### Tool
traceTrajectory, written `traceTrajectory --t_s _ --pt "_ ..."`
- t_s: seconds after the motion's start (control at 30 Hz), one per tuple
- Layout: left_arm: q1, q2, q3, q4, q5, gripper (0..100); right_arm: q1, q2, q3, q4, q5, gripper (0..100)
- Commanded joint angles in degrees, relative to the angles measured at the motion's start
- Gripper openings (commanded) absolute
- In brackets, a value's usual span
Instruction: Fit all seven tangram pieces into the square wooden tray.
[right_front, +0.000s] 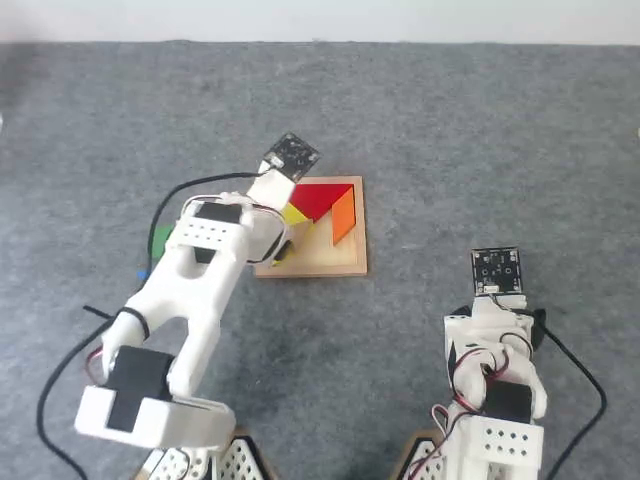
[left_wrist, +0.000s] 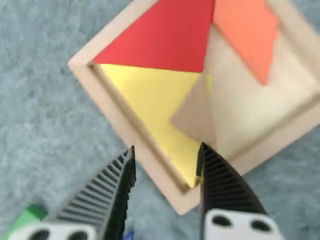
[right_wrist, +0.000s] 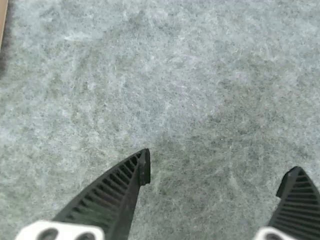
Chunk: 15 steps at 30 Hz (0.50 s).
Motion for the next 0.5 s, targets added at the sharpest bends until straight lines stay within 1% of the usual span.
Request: traceTrajectory --t_s 0.0,0.13,0.23,0.47 --pt "2.29 -2.64 -0.40 0.00 1.85 19 0.22 -0.92 0.79 0.48 0.62 40.2" --pt "2.90 -2.29 -0.31 -2.20 1.93 19 0.22 -0.92 0.79 0.48 0.62 40.2" --pt "2.29 -2.99 -0.40 -1.93 1.93 19 0.22 -0.92 0.79 0.48 0.62 40.2" --pt "-4.22 -3.08 -2.51 -1.05 1.49 19 0.22 -0.92 0.79 0.48 0.62 40.2"
